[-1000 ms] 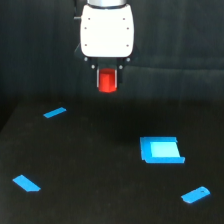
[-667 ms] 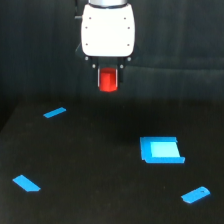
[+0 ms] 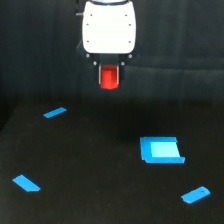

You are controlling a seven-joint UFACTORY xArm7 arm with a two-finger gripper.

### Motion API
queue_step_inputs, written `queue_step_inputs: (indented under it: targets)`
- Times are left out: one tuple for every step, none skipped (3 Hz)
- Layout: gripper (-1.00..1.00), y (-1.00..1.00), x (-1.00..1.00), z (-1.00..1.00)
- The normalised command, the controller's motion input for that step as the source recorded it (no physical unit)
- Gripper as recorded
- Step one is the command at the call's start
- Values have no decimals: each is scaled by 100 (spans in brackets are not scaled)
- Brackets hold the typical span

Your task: Pick up the red object from the table

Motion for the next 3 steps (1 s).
queue_step_inputs:
  targets:
    - [-86,1,9,11]
    - [-82,2,0,15]
    - [-75,0,6,2]
